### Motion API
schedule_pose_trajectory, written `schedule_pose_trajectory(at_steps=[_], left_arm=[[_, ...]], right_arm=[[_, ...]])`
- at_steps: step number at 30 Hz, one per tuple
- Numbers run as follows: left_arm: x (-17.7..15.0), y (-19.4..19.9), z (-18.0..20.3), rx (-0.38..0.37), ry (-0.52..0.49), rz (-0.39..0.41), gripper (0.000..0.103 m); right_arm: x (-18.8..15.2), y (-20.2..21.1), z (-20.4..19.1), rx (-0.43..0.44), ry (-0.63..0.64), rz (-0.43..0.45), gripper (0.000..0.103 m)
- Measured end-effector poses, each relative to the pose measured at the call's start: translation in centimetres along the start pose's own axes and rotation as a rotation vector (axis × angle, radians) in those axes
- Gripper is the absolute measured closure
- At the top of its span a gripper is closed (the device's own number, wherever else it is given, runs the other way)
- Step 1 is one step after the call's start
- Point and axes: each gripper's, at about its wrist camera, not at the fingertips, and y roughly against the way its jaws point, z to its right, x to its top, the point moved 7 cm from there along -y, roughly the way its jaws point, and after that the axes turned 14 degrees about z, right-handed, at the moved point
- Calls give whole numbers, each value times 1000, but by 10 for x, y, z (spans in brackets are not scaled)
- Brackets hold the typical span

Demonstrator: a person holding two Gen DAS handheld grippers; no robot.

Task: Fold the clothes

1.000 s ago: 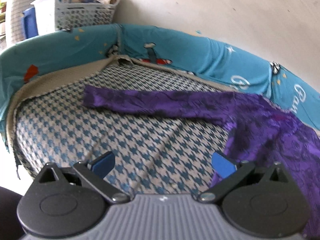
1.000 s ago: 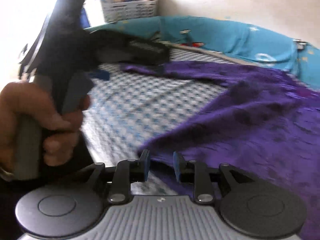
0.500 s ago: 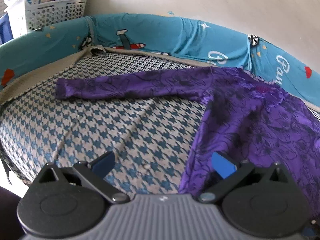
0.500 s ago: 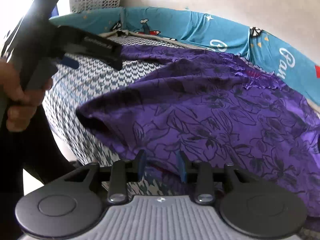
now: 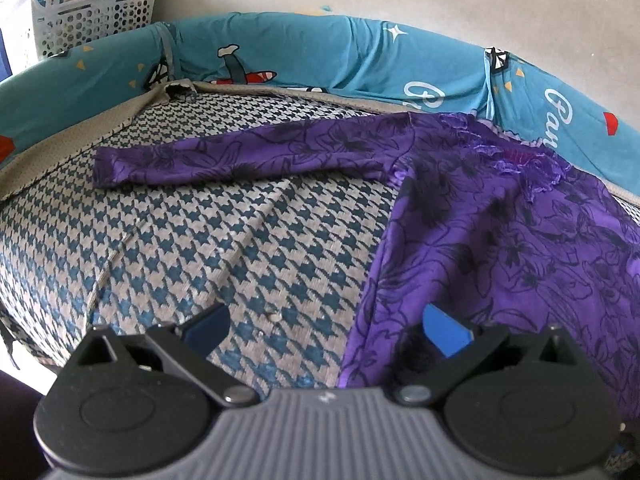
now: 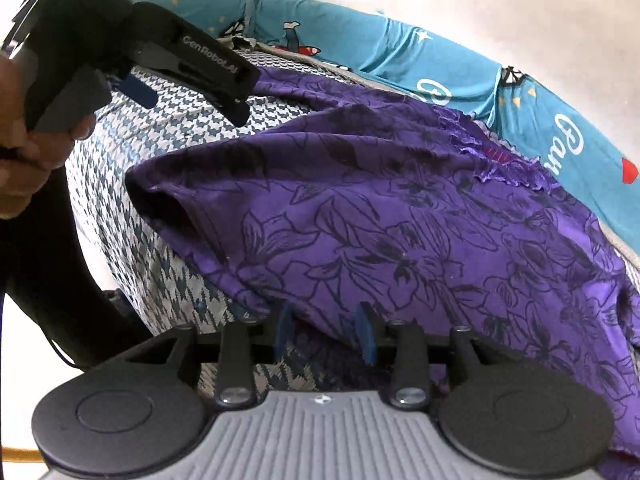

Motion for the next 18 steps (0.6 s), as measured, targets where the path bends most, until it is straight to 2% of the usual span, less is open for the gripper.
schedule_pose_trajectory(at_steps=[2,6,10,18], left_arm=[[-1,-1,-1,1,5,-7,0],[-3,-3,-4,5,18,-18,0],[-5,-4,-7,12,28,-23,0],[-7,-7,-9,32,30,-30,0]], right_arm=[[-1,0,1,3,-3,4,73],[1,-1,5,-17,-18,8,96],[3,4,9,-23,-44,5,98],[-3,16,5,1,-3,-22,98]])
